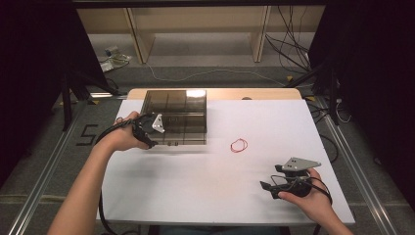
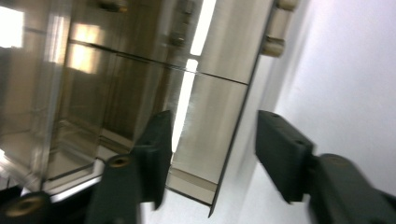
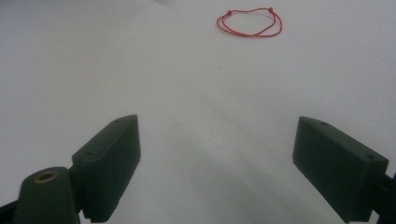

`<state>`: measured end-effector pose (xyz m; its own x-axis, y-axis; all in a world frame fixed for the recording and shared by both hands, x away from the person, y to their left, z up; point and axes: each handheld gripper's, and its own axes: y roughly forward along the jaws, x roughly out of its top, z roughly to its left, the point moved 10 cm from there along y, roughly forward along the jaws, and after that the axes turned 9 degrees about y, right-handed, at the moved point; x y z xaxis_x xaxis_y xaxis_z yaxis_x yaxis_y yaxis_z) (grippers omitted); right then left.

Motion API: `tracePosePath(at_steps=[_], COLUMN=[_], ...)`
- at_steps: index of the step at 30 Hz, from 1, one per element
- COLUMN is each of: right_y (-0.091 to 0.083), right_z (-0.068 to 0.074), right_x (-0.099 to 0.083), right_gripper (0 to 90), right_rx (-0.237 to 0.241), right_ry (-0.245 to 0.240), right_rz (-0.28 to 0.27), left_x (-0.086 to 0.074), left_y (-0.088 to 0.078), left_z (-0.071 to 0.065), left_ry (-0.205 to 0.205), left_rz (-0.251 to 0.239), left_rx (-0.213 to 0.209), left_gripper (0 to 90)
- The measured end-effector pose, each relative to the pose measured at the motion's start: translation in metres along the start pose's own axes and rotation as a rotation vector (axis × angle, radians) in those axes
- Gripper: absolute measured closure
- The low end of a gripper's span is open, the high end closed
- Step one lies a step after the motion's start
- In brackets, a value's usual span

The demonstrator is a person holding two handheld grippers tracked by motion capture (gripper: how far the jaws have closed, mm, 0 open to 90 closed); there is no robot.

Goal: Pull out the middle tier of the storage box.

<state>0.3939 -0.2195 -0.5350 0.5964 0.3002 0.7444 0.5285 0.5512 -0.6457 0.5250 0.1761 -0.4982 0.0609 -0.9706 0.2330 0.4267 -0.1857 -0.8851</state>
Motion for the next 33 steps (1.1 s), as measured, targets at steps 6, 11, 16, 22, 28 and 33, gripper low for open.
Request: tracePosePath(at_steps=[6,11,16,22,28,33], right_y=[0.000,0.000,0.000,0.000,0.001,0.000], right_z=[0.000,0.000,0.000,0.000,0.000,0.000], right_x=[0.000,0.000,0.000,0.000,0.000,0.000], right_gripper=[15.9,15.9,15.9,15.9,15.9,15.9], right_rx=[0.000,-0.003,-0.004,-0.004,-0.004,-0.004], right_ry=[0.003,0.003,0.004,0.003,0.000,0.002], right_rz=[-0.003,-0.001,0.000,0.000,0.002,0.000], left_x=[0.006,0.014,0.020,0.018,0.023,0.027], left_y=[-0.006,-0.012,-0.014,-0.012,-0.012,-0.007], left_z=[-0.007,-0.016,-0.023,-0.031,-0.042,-0.055], left_ry=[-0.124,-0.147,-0.190,-0.240,-0.273,-0.295], left_rz=[-0.071,-0.149,-0.219,-0.259,-0.306,-0.312], left_rx=[0.029,0.034,0.065,0.079,0.115,0.106], left_gripper=[20.7,20.2,20.1,22.5,22.3,21.2])
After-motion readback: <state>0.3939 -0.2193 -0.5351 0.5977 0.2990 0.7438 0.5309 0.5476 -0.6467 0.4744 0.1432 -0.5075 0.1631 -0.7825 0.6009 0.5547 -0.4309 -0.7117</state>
